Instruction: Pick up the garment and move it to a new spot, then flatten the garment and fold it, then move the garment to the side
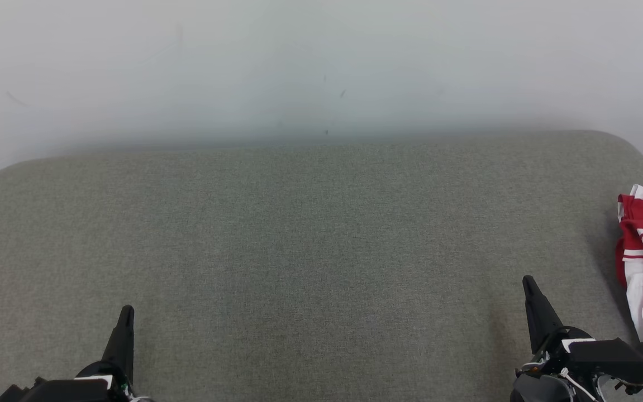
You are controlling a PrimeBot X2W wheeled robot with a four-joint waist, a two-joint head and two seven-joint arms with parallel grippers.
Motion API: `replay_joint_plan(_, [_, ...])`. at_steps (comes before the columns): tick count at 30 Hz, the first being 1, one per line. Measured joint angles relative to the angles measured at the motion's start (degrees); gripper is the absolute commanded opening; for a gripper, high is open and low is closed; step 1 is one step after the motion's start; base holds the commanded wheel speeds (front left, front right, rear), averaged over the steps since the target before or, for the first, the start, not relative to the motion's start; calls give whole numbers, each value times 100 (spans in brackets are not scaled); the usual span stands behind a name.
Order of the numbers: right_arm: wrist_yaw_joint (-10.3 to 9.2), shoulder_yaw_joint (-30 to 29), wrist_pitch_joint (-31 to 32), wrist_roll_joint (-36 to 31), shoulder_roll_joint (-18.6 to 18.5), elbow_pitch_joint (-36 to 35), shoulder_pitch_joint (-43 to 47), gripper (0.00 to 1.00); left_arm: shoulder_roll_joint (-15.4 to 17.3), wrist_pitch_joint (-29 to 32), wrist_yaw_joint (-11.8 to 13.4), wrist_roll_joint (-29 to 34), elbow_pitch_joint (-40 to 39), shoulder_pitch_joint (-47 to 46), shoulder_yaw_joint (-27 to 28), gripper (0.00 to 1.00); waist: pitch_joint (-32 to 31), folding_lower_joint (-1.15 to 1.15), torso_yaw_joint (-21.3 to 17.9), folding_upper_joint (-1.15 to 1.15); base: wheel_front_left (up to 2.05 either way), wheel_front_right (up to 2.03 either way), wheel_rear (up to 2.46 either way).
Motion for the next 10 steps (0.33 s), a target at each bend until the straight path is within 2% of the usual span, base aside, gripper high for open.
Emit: replay_joint_plan(10, [0,0,0,0,0,0,0,0,0,0,0,0,-1,-1,-1,0,0,0,0,0,0,0,0])
